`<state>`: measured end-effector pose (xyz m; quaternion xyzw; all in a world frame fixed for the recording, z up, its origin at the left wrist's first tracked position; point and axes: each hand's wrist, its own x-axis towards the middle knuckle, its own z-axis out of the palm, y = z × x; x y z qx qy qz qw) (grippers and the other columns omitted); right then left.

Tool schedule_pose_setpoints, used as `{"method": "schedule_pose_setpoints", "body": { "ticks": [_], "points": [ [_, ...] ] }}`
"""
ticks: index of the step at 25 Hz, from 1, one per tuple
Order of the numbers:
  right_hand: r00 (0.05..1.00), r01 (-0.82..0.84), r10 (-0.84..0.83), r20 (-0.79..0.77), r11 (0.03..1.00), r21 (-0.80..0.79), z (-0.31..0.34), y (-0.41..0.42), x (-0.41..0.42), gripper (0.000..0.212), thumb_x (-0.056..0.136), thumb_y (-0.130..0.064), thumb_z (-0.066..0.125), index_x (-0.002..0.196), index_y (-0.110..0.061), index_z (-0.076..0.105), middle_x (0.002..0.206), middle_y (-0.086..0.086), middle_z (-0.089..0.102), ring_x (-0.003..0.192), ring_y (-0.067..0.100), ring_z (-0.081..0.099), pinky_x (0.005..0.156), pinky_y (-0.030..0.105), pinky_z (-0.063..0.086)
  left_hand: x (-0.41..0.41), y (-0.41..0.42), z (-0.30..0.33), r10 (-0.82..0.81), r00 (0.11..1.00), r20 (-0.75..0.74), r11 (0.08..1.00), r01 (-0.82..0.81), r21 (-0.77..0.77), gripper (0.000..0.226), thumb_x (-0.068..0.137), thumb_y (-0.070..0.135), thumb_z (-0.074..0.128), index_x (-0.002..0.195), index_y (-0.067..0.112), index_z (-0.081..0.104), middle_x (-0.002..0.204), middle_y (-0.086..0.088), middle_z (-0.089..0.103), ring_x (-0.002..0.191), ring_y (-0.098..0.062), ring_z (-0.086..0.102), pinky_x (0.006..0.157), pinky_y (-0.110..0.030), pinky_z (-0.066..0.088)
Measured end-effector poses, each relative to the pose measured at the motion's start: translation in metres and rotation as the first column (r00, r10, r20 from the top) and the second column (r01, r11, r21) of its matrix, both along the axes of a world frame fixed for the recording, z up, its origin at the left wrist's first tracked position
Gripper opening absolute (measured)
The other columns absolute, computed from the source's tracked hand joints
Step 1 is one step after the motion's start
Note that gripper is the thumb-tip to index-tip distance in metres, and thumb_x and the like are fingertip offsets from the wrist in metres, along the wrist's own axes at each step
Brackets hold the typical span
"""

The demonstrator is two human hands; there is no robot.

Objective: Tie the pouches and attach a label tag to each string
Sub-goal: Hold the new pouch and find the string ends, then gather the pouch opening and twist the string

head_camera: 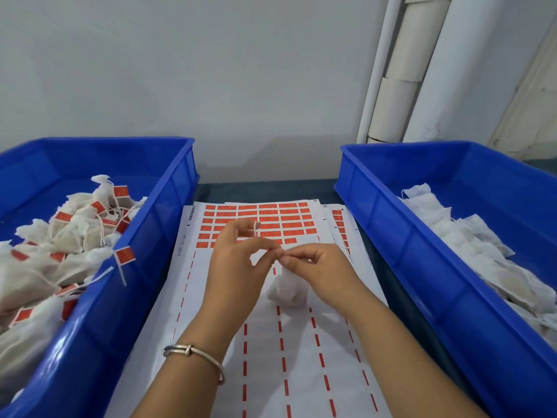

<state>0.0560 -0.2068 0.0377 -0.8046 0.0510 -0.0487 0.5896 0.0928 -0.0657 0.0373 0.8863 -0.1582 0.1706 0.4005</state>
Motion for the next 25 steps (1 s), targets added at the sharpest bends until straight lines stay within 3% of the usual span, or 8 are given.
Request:
{"method": "schedule_pose_setpoints", "body": {
  "ticks": [4,7,10,14,19,22,24,25],
  "points": [
    [0.999,0.023,-0.021,-0.029,0.998,0.065,-0.009,-0.004,0.005,0.010,0.083,-0.032,0.069,0.073,-0.033,0.071,0.085,-0.029,0.067,0.091,-0.001,0.060,0.067,0.010,0.040,0.002,0.006,-0.003,-0.034,0.997,-0.071,0.996,0.027,-0.087,0.011,0.080,0.028,0.067,0.083,0.036,0.061,0.076,0.030,0.054,0.069,0.003,0.058,0.053,-0.002,0.039],
    [0.995,-0.005,0.011,-0.102,0.998,0.060,-0.017,-0.004,0.000,0.014,0.087,-0.032,0.064,0.075,-0.030,0.071,0.089,-0.030,0.067,0.094,0.002,0.059,0.066,0.012,0.039,0.002,0.010,-0.006,0.052,0.999,-0.007,0.992,-0.052,-0.117,0.008,0.079,0.029,0.065,0.082,0.034,0.061,0.072,0.027,0.055,0.062,-0.004,0.059,0.055,-0.006,0.039],
    [0.981,-0.092,0.082,-0.175,0.994,-0.053,-0.022,-0.002,-0.003,0.019,0.091,-0.033,0.058,0.077,-0.030,0.069,0.092,-0.032,0.061,0.092,0.004,0.055,0.066,0.012,0.038,0.002,0.011,-0.008,0.112,0.994,0.012,0.979,-0.109,-0.175,0.007,0.077,0.033,0.062,0.082,0.036,0.059,0.072,0.027,0.055,0.063,-0.004,0.058,0.056,-0.010,0.039],
    [0.960,-0.162,0.131,-0.247,0.981,-0.109,-0.022,-0.008,-0.008,0.010,0.082,-0.041,0.068,0.084,-0.032,0.063,0.095,-0.026,0.060,0.087,0.008,0.060,0.062,0.010,0.044,0.008,0.012,-0.012,0.160,0.983,-0.085,0.954,-0.177,-0.243,0.008,0.079,0.030,0.064,0.085,0.034,0.061,0.075,0.024,0.057,0.066,-0.002,0.058,0.058,-0.008,0.037],
    [0.897,-0.322,0.279,-0.342,0.944,-0.074,-0.017,-0.018,-0.014,0.006,0.077,-0.034,0.074,0.081,-0.035,0.069,0.082,-0.025,0.063,0.086,0.011,0.061,0.067,0.013,0.049,0.012,0.008,-0.018,0.266,0.962,-0.064,0.945,-0.273,-0.178,0.016,0.078,0.024,0.071,0.082,0.033,0.059,0.109,0.010,0.045,0.099,-0.011,0.048,0.079,-0.016,0.036],
    [0.915,-0.305,0.305,-0.264,0.951,0.045,-0.018,-0.021,-0.015,0.011,0.086,-0.028,0.064,0.083,-0.032,0.074,0.093,-0.025,0.066,0.096,0.012,0.058,0.076,0.020,0.045,0.015,0.011,-0.021,0.289,0.952,-0.104,0.945,-0.301,-0.127,0.017,0.078,0.027,0.072,0.080,0.037,0.059,0.129,0.006,0.045,0.119,-0.017,0.041,0.093,-0.029,0.035],
    [0.956,-0.190,0.242,-0.164,0.941,0.280,-0.016,-0.023,-0.013,0.020,0.090,-0.021,0.059,0.083,-0.030,0.075,0.096,-0.015,0.070,0.104,0.015,0.057,0.080,0.023,0.044,0.017,0.013,-0.024,0.223,0.957,-0.186,0.967,-0.241,-0.078,0.010,0.080,0.031,0.069,0.086,0.036,0.064,0.121,0.010,0.054,0.112,-0.013,0.049,0.091,-0.029,0.042],
    [0.973,-0.128,0.197,-0.124,0.897,0.423,-0.016,-0.024,-0.012,0.023,0.091,-0.017,0.058,0.082,-0.028,0.076,0.094,-0.009,0.071,0.104,0.017,0.059,0.080,0.022,0.047,0.017,0.014,-0.027,0.167,0.958,-0.233,0.980,-0.188,-0.070,0.010,0.081,0.032,0.068,0.091,0.034,0.066,0.107,0.015,0.060,0.101,-0.009,0.055,0.083,-0.021,0.045]
  ]
}}
